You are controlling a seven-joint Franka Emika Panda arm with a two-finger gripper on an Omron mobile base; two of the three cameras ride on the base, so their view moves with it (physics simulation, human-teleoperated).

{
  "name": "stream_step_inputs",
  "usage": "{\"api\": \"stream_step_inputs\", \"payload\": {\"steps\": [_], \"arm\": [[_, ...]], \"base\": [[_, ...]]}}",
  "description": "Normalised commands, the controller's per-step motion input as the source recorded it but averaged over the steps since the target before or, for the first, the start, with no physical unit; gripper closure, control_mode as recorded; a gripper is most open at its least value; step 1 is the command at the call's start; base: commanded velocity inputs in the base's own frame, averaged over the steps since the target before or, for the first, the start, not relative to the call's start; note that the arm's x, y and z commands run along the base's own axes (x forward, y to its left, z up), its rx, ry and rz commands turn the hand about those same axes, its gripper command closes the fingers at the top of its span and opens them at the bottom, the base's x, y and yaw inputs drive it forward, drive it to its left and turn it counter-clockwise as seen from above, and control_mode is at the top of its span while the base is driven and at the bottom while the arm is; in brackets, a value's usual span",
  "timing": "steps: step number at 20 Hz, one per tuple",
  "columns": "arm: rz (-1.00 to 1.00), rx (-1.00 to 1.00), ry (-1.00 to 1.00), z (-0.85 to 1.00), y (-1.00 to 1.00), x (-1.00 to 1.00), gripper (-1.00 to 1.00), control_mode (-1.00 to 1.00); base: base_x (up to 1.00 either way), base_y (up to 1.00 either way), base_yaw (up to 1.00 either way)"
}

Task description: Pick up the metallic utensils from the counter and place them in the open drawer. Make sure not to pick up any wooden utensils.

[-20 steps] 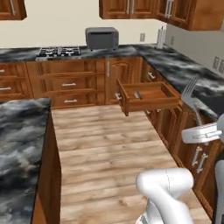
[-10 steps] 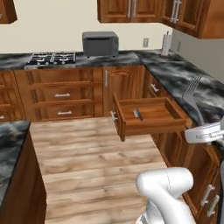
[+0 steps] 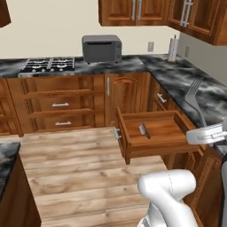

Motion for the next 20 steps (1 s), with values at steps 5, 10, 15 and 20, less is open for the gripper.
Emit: {"api": "stream_step_inputs", "payload": {"steps": [5,10,15,20], "arm": [[0.00,0.00,0.00,0.00,0.00,0.00,1.00,1.00],[0.00,0.00,0.00,0.00,0.00,0.00,1.00,1.00],[0.00,0.00,0.00,0.00,0.00,0.00,1.00,1.00],[0.00,0.00,0.00,0.00,0.00,0.00,1.00,1.00]], "base": [[0.36,-0.50,-0.02],[0.44,-0.56,-0.03],[0.60,-0.09,-0.09],[0.26,-0.17,-0.09]]}}
